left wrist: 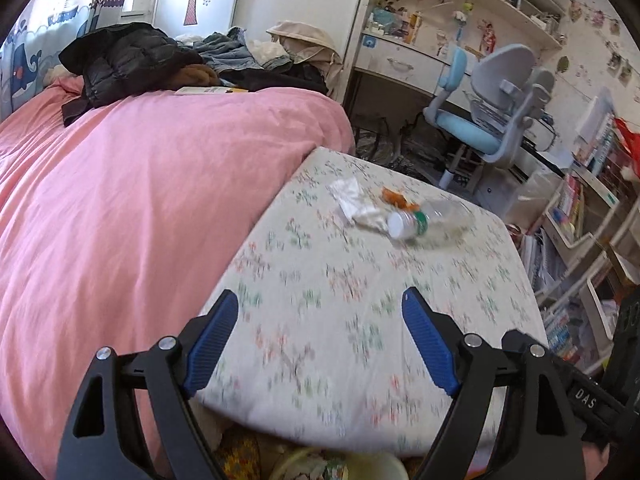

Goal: Collect trash
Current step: 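Move both grippers back toward the remaining trash on the table, then grasp the clear plastic bottle with the right gripper while the left gripper grasps an orange snack stick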

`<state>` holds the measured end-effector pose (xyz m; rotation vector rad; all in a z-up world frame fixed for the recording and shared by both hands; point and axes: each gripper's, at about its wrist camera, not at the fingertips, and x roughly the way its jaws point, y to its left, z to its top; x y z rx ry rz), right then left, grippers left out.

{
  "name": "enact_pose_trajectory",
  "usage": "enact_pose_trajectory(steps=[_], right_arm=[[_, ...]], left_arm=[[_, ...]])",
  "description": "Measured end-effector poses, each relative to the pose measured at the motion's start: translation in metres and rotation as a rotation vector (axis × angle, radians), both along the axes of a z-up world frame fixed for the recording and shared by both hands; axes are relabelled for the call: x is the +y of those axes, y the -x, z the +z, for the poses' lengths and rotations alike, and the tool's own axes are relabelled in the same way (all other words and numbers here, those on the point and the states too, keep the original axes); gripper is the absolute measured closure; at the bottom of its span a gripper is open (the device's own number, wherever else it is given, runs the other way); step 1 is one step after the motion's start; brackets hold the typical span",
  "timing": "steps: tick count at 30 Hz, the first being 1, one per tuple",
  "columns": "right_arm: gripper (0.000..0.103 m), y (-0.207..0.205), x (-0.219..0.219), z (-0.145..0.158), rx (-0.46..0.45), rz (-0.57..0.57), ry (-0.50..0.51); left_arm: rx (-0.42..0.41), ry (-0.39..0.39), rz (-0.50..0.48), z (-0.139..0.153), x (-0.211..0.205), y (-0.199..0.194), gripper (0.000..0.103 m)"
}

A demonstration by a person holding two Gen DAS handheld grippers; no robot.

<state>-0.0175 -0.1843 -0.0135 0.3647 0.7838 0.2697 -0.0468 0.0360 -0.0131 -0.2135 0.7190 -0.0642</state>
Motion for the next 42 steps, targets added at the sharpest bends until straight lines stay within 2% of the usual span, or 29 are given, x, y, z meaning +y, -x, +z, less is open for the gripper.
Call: enact_pose_trajectory(steps=[6, 9, 14, 18, 20, 23, 26, 28, 30, 33, 35, 38, 40, 42], right_arm=[[0.026, -0.101, -0.004, -0.003, -0.001, -0.11, 0.09], [0.026, -0.141, -0.006, -0.015, 0.03, -0.178, 0.087], [0.026, -0.191, 0.007, -0.033, 0.071, -0.227, 0.132], [0.019, -0.221, 0.014, -0.052, 0.116, -0.28, 0.17], [0.017, -0.233, 0.013, -0.064, 0.127, -0.264, 0.199], [0.011, -0.234, 0.003, -0.072, 0.108, -0.184, 0.202], [0.013, -0.226, -0.02, -0.071, 0.122, -0.107, 0.199], [0.026, -0.219, -0.032, -0.068, 0.136, -0.066, 0.201], [0.032, -0.207, -0.043, -0.064, 0.156, -0.029, 0.186], [0.034, -0.185, -0.061, -0.063, 0.18, 0.02, 0.139], [0.035, -0.176, -0.07, -0.063, 0.198, 0.041, 0.107], [0.035, -0.17, -0.076, -0.06, 0.193, 0.05, 0.146], [0.029, -0.168, -0.084, -0.064, 0.185, 0.025, 0.149], [0.028, -0.17, -0.091, -0.067, 0.163, 0.004, 0.126]], left_arm=[[0.032, -0.004, 0.013, -0.006, -0.004, -0.064, 0.023], [0.071, 0.022, 0.03, -0.016, -0.003, -0.091, 0.023], [0.107, 0.015, 0.033, -0.025, -0.006, -0.124, 0.023], [0.123, 0.037, 0.053, -0.027, 0.001, -0.144, 0.023], [0.117, 0.04, 0.052, -0.025, 0.002, -0.151, 0.023], [0.1, 0.019, 0.041, -0.024, -0.001, -0.162, 0.023], [0.084, 0.002, 0.012, -0.024, -0.008, -0.173, 0.023], [0.059, -0.023, -0.038, -0.021, -0.022, -0.179, 0.023], [0.025, -0.053, -0.114, -0.017, -0.042, -0.182, 0.023], [-0.008, -0.125, -0.235, -0.018, -0.078, -0.186, 0.023], [0.001, -0.172, -0.295, -0.027, -0.102, -0.191, 0.023], [0.043, -0.215, -0.323, -0.044, -0.124, -0.203, 0.023], [0.081, -0.246, -0.34, -0.057, -0.137, -0.209, 0.025], [0.106, -0.274, -0.353, -0.066, -0.146, -0.213, 0.028]])
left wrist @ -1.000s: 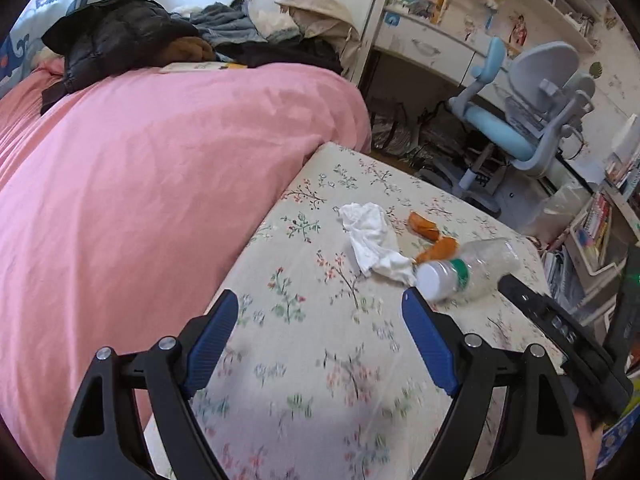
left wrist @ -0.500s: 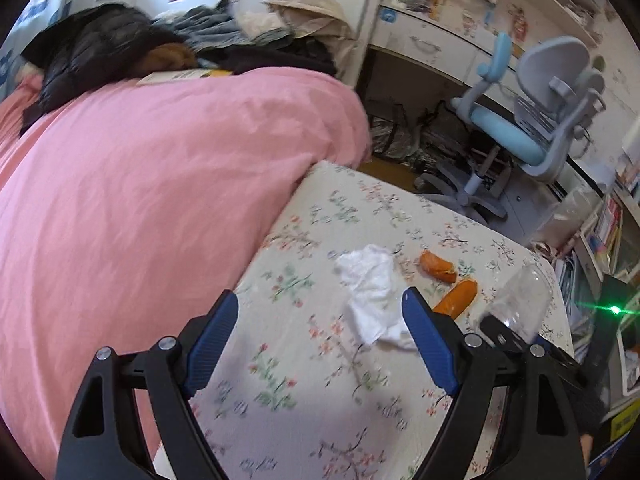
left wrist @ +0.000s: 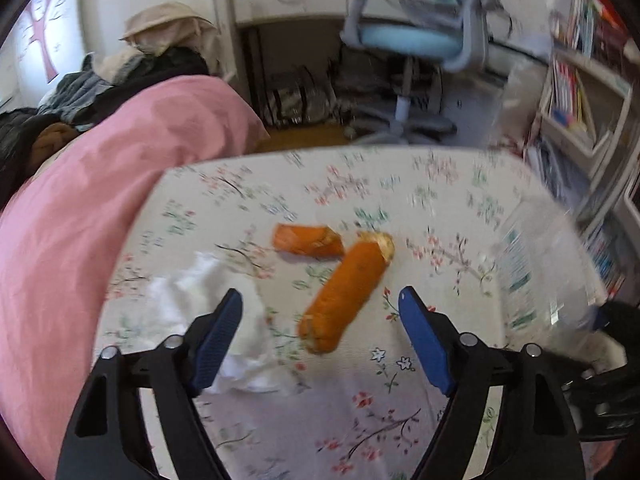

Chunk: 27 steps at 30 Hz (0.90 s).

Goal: Collect trash
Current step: 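Grasp the clear plastic bottle with the right gripper while the left gripper grasps an orange snack stick, then carry the bottle and stick over the yellow bucket and open both grippers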

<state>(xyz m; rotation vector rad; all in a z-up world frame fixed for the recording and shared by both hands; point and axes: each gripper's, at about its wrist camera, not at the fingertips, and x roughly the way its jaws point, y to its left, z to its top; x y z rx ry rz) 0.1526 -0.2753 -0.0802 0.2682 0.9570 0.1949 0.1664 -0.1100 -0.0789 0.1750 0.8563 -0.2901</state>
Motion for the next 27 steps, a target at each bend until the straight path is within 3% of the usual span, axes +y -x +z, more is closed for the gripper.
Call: enact_pose_trajectory(steps=[3, 6, 7, 8, 12, 17, 27], right_arm=[[0.029, -0.006, 0.0, -0.001, -0.023, -0.001, 0.015], [0.032, -0.007, 0.0, -0.001, -0.028, 0.019, 0.011], [0.033, -0.008, -0.001, -0.001, -0.027, 0.019, -0.01], [0.034, -0.008, -0.003, -0.001, -0.025, 0.016, -0.035], [0.034, -0.003, -0.02, 0.008, -0.033, -0.023, -0.189], [0.034, 0.014, -0.022, 0.031, -0.088, -0.011, -0.292], [0.034, 0.057, 0.004, 0.075, -0.179, 0.069, -0.343]], left_arm=[[0.042, -0.037, -0.022, -0.015, -0.013, -0.004, 0.04], [0.053, -0.024, -0.043, -0.019, -0.019, -0.002, 0.064], [0.063, -0.01, -0.063, -0.018, -0.021, -0.001, 0.079], [0.075, -0.002, -0.076, -0.017, -0.022, -0.001, 0.08], [0.082, 0.153, -0.11, 0.0, -0.01, 0.008, 0.081], [0.017, 0.245, -0.097, 0.035, 0.011, 0.039, 0.081], [-0.09, 0.238, -0.033, 0.069, 0.032, 0.113, 0.081]])
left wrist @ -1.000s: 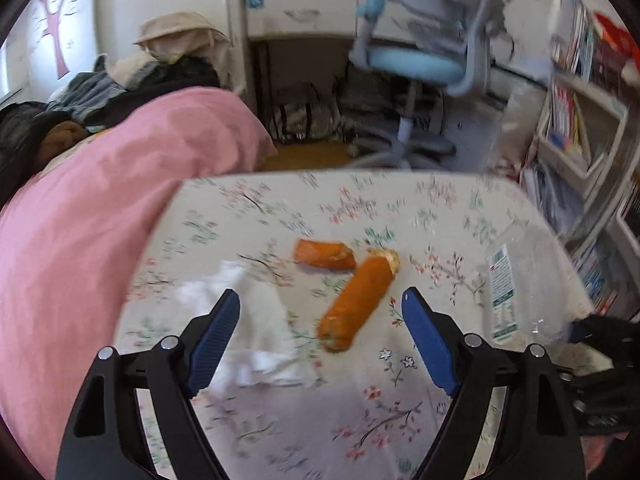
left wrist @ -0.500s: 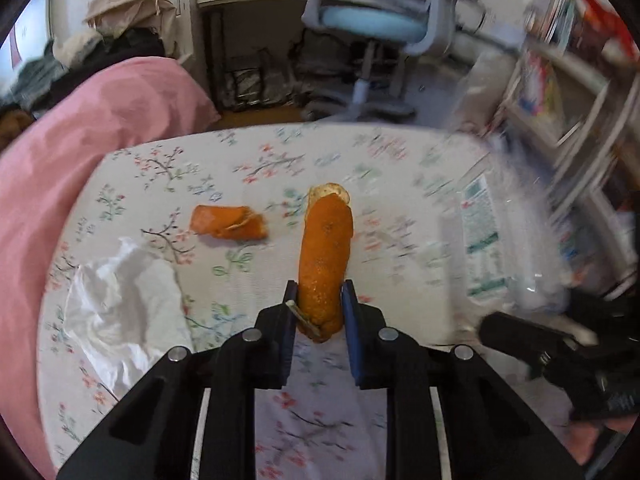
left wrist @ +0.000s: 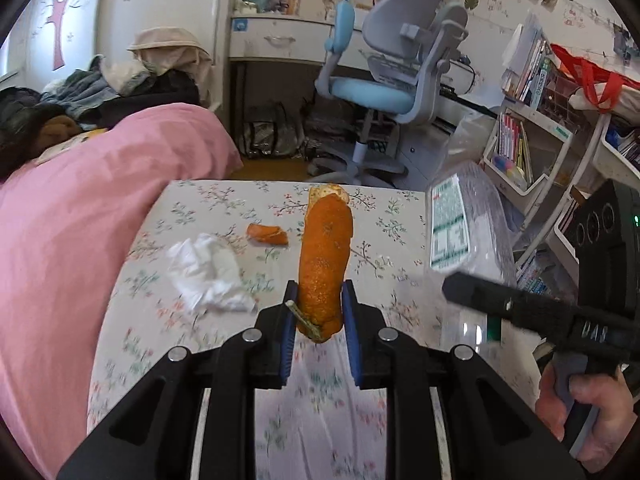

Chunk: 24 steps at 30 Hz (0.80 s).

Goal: Collect trash
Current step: 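Carry the bottle and stick over the yellow bucket and open both grippers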

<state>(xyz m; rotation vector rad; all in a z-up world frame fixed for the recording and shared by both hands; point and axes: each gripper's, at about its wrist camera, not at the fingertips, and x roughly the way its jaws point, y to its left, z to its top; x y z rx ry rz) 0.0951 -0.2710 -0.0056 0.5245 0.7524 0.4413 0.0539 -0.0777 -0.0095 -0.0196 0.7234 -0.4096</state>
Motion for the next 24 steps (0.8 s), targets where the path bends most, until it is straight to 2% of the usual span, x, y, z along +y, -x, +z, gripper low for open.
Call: enact_pose_trajectory(steps=[9, 24], right_arm=[[0.034, 0.036, 0.037, 0.02, -0.069, 0.068, 0.05], [0.034, 0.088, 0.085, 0.01, -0.085, 0.162, 0.064]], left_arm=[[-0.036, -0.036, 0.023, 0.005, 0.01, 0.027, 0.081], [-0.063, -0.032, 0.071, 0.012, 0.035, 0.053, 0.081]])
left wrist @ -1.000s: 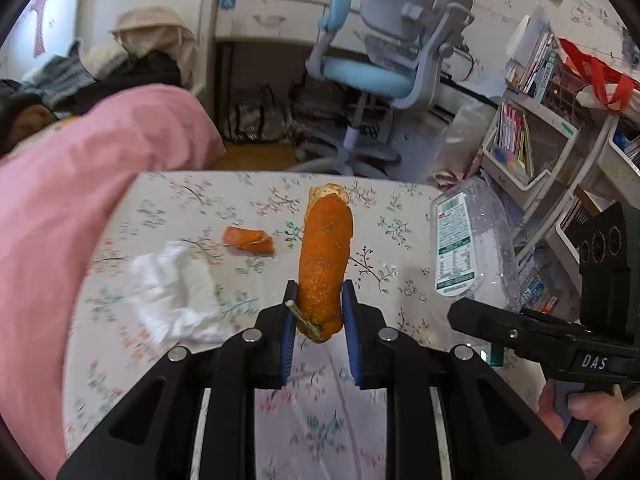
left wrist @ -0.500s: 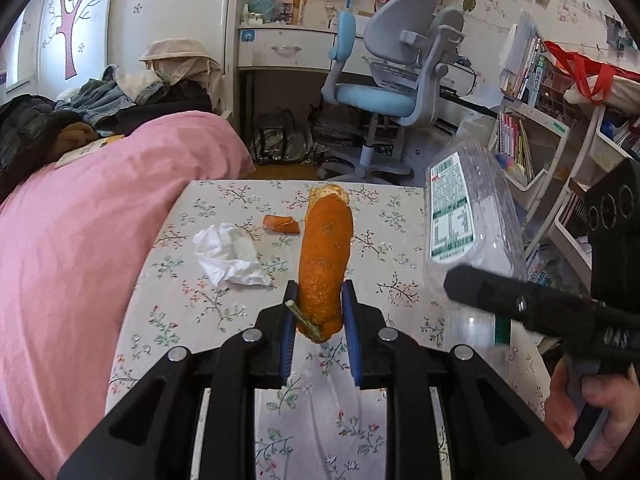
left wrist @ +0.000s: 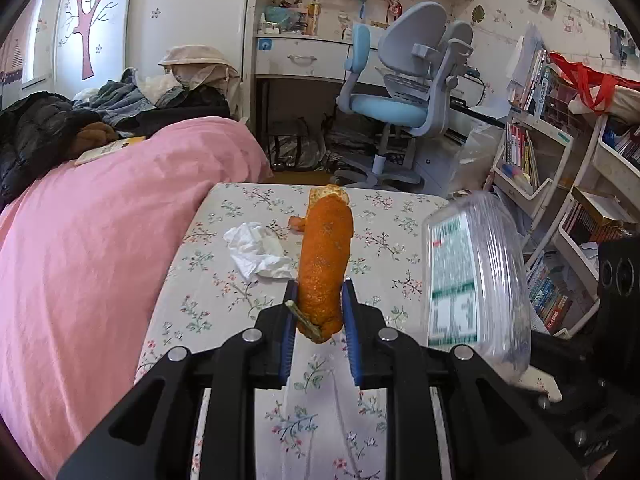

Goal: Collect trash
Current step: 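Carry the bottle and stick over the yellow bucket and open both grippers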

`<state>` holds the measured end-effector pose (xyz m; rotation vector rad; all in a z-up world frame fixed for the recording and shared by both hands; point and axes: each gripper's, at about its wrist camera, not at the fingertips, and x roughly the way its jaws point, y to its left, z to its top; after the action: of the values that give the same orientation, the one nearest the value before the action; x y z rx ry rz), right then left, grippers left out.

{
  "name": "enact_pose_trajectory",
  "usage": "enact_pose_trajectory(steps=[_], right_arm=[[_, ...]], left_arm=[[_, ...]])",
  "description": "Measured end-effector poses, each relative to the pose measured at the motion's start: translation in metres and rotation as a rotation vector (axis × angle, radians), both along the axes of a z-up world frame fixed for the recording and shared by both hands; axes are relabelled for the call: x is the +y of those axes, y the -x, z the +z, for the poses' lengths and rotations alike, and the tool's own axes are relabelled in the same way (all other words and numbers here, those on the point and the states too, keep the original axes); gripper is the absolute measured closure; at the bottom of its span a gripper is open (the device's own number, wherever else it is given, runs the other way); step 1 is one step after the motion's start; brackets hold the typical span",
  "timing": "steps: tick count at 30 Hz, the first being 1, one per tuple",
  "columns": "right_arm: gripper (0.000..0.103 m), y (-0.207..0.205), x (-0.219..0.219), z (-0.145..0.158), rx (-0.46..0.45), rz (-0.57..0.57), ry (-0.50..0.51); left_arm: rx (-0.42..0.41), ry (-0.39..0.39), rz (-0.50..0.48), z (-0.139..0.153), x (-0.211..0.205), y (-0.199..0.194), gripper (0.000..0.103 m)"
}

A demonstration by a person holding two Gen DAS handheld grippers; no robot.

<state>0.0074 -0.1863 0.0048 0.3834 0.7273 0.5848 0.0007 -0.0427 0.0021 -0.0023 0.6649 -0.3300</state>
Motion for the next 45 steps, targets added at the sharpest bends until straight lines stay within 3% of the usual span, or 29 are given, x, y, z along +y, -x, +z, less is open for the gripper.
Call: enact_pose_trajectory(steps=[9, 20, 26, 30, 35, 39, 41, 42, 43, 44, 45], right_arm=[[0.034, 0.056, 0.022, -0.023, 0.044, 0.037, 0.018], [0.034, 0.127, 0.061, -0.051, 0.094, 0.104, 0.143], [0.029, 0.152, 0.081, -0.089, 0.245, 0.143, 0.281], [0.026, 0.161, 0.072, -0.106, 0.332, 0.078, 0.282], [0.024, 0.16, 0.042, -0.097, 0.307, -0.087, 0.235], [0.024, 0.159, 0.022, -0.09, 0.279, -0.185, 0.181], [0.024, 0.161, 0.016, -0.087, 0.262, -0.217, 0.176], [0.024, 0.161, 0.014, -0.086, 0.253, -0.233, 0.174], [0.024, 0.159, 0.012, -0.082, 0.249, -0.242, 0.173], [0.024, 0.158, 0.008, -0.082, 0.245, -0.25, 0.173], [0.023, 0.157, 0.008, -0.082, 0.242, -0.258, 0.175]], left_arm=[[0.006, 0.016, 0.018, -0.002, 0.015, 0.026, 0.081], [0.017, 0.02, 0.019, -0.007, 0.025, 0.061, 0.081], [0.077, 0.018, 0.031, -0.024, 0.033, 0.09, 0.081], [0.127, -0.005, 0.034, -0.038, 0.03, 0.112, 0.081], [0.216, -0.013, 0.033, -0.058, 0.028, 0.132, 0.081], [0.348, -0.082, 0.016, -0.087, 0.018, 0.147, 0.081], [0.402, -0.114, -0.006, -0.099, 0.012, 0.154, 0.076], [0.421, -0.146, -0.011, -0.104, 0.008, 0.157, 0.066], [0.419, -0.169, -0.008, -0.105, 0.006, 0.159, 0.047], [0.403, -0.184, -0.001, -0.104, 0.004, 0.161, 0.037], [0.374, -0.193, 0.007, -0.101, 0.003, 0.162, 0.037]])
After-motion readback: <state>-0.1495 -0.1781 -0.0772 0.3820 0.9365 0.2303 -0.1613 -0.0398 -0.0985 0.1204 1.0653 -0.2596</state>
